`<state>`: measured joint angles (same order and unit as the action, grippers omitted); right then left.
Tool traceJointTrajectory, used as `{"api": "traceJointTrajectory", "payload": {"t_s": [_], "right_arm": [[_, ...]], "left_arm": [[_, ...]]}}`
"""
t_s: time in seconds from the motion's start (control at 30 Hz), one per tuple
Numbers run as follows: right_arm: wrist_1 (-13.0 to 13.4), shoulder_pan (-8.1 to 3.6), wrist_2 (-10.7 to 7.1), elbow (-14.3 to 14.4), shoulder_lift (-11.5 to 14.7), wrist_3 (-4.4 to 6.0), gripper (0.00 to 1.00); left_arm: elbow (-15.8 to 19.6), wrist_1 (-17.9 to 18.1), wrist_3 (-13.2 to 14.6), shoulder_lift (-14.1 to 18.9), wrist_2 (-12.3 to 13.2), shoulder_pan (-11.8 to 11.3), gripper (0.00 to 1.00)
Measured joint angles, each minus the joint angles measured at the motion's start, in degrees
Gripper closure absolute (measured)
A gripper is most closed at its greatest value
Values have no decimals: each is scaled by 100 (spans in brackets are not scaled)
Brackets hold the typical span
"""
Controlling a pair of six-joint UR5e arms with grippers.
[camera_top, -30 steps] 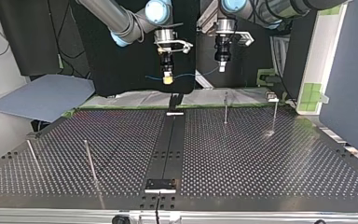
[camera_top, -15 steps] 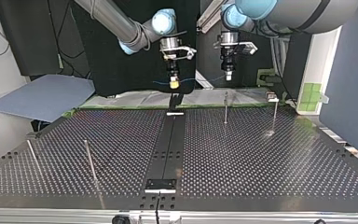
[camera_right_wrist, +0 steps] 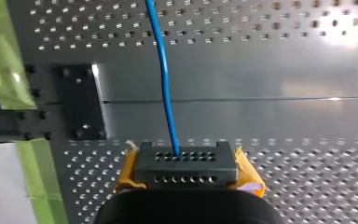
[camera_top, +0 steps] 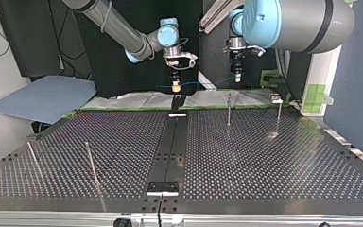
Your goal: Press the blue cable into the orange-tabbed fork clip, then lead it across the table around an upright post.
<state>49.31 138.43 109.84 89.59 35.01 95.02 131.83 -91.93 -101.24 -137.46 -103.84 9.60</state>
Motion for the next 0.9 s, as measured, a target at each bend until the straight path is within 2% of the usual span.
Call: {"api": "traceJointTrajectory", "payload": {"t_s": [0.2,0.33,0.5,0.73,0.9], "right_arm": [[-104,-27,-144,-254,-260,-9,100],[-110,-35,-330,-359,-445,-19,100],[-130,-73,-563,-457,-528,-53,100],[-280,-136,-628,-618,-540,-142,100],[-419,-176,-631,-750,-538,-169,100]], "left_arm": [[-23,23,111,-270,185,-183,100],[-80,36,104,-465,228,-218,100],[-145,60,51,-680,243,-280,100],[-239,2,33,-672,389,-343,100],[-246,-108,77,-477,481,-359,100]]}}
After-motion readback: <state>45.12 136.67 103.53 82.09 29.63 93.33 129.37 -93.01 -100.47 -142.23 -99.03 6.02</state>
